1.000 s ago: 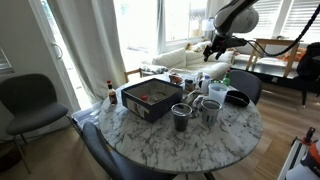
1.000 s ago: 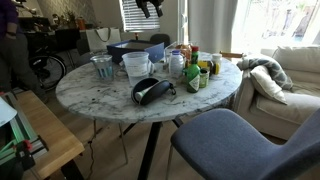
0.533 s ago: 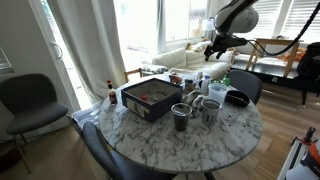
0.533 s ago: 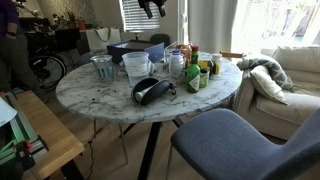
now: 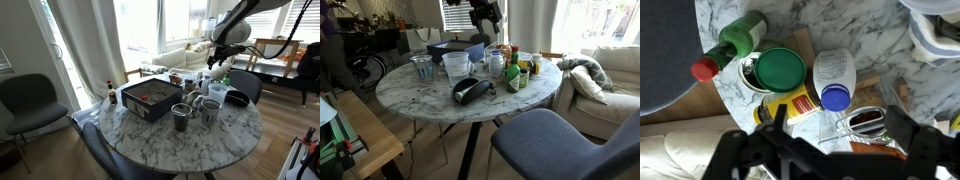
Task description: Lift the bottle with the blue lid from the table and put it in the box
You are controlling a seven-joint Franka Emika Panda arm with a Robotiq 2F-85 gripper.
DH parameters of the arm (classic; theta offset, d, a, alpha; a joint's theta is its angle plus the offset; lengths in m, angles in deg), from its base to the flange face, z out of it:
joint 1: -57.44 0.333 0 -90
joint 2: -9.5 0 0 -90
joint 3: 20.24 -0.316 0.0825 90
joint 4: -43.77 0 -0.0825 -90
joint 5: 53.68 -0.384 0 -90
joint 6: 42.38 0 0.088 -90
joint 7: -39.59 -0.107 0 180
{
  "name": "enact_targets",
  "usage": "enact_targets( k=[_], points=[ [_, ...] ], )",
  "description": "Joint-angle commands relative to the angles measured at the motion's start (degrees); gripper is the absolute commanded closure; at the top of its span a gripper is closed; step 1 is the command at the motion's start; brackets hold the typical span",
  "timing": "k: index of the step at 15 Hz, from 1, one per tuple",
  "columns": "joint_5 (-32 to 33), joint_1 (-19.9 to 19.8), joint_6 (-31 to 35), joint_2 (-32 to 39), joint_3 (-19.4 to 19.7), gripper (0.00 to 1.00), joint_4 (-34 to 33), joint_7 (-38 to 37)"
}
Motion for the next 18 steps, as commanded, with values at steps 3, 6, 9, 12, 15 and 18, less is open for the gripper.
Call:
enact_targets(
  k=[3, 6, 9, 12, 15, 18],
  points=[
    [3.24, -1.75, -4.48, 9.26, -2.36, 0.0, -8.79, -0.25],
    [4.45, -2.09, -6.75, 12.81, -2.54, 0.0, -12.62, -1.17],
    [4.93, -2.69, -9.27, 15.27, -2.8, 0.1, -15.65, -1.07],
    [5.15, -3.16, -12.99, 16.09, -3.34, 0.18, -17.29, -0.12],
    [4.62, -3.71, -16.83, 16.76, -3.99, 0.24, -19.01, 0.31],
    [2.23, -4.98, -22.09, 17.44, -5.35, 0.36, -21.52, 1.03]
  ],
)
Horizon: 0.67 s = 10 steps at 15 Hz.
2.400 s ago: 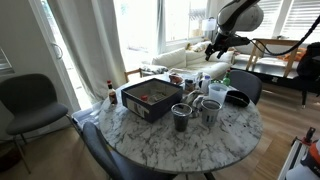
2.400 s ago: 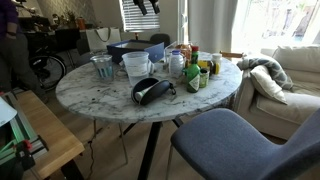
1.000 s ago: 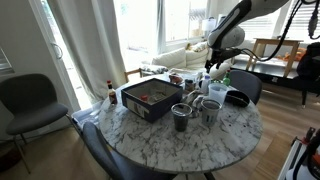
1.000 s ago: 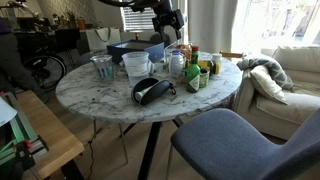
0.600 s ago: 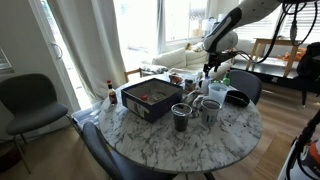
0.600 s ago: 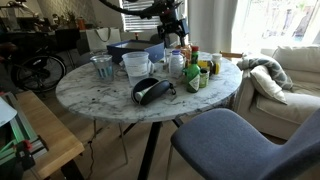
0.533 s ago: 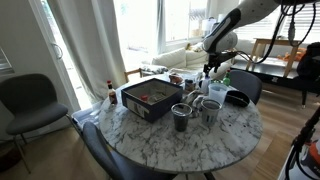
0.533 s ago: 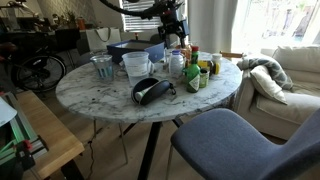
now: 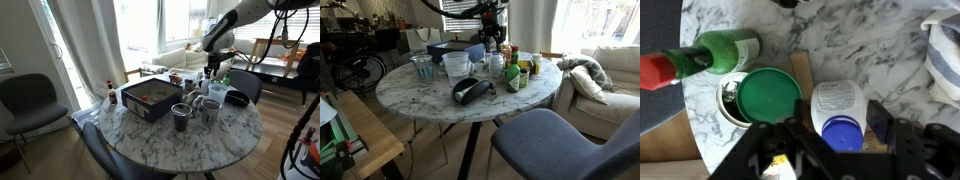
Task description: Lift the bottle with the blue lid from the table and put it in the box
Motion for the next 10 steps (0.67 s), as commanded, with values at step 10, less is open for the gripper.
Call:
enact_targets(
  k=[10],
  points=[
    [-5.5, -3.47, -8.21, 1.41, -3.69, 0.0, -7.01, -0.15]
  ],
)
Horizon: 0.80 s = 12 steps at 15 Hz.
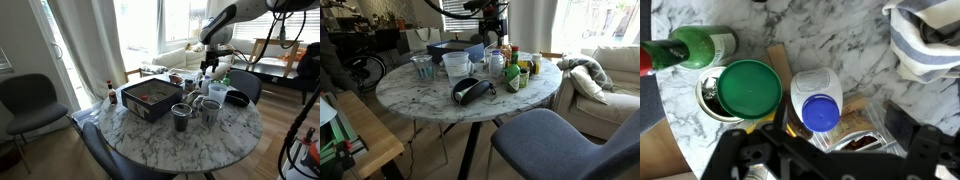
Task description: Lift the bottle with the blue lid from the table and put it in the box
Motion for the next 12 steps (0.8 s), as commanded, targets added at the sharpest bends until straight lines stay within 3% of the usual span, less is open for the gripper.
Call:
enact_targets(
  k=[1, 9, 11, 12],
  points=[
    [0.24, -0.58, -0.39, 0.08, -0.59, 0.0, -0.46, -0.15],
    [-0.69, -1.35, 3.89, 4.09, -1.06, 0.01, -2.01, 0.01],
    [-1.27, -1.79, 5.11, 4.99, -1.3, 0.12, -2.63, -0.13],
    [-1.22, -1.93, 5.32, 5.28, -1.29, 0.25, -2.91, -0.21]
  ],
)
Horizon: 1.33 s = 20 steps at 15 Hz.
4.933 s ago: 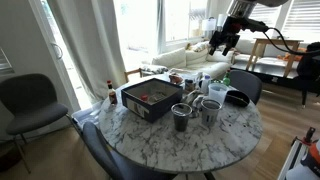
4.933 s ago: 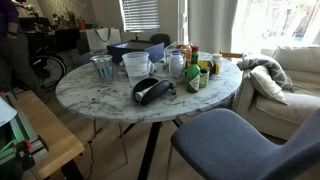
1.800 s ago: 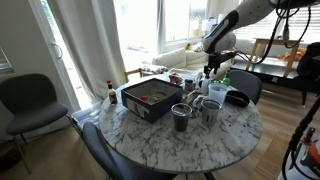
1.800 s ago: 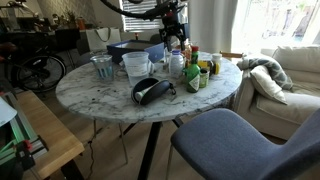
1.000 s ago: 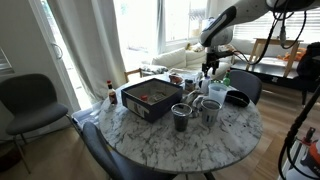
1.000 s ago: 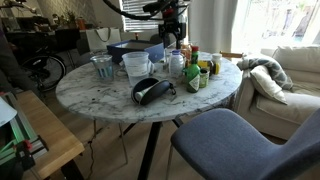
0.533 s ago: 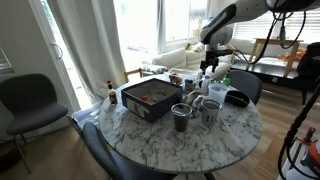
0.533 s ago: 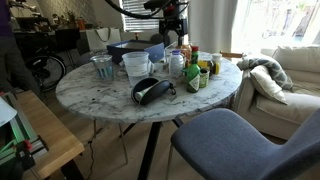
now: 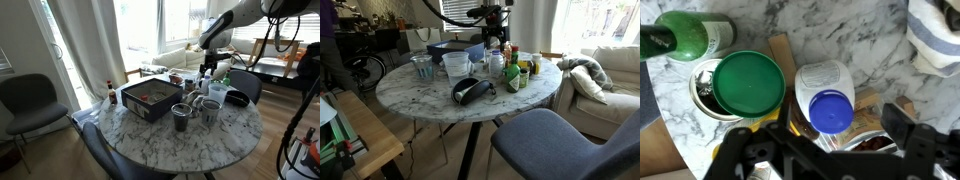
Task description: Lift the bottle with the blue lid from the table and put it in the box
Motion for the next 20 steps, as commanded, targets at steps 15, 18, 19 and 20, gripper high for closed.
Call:
enact_targets(
  k=[15, 18, 19, 20],
  points=[
    [4.11, -0.31, -5.05, -10.34, 0.13, 0.81, 0.84, 1.67],
    [3.82, 0.16, -9.37, -17.79, -1.18, 0.81, 4.8, 7.45],
    [3.5, 0.47, -10.57, -19.89, -1.41, 0.81, 5.81, 9.23],
    [2.76, 0.8, -11.23, -22.81, -1.95, 0.81, 8.16, 11.84]
  ],
)
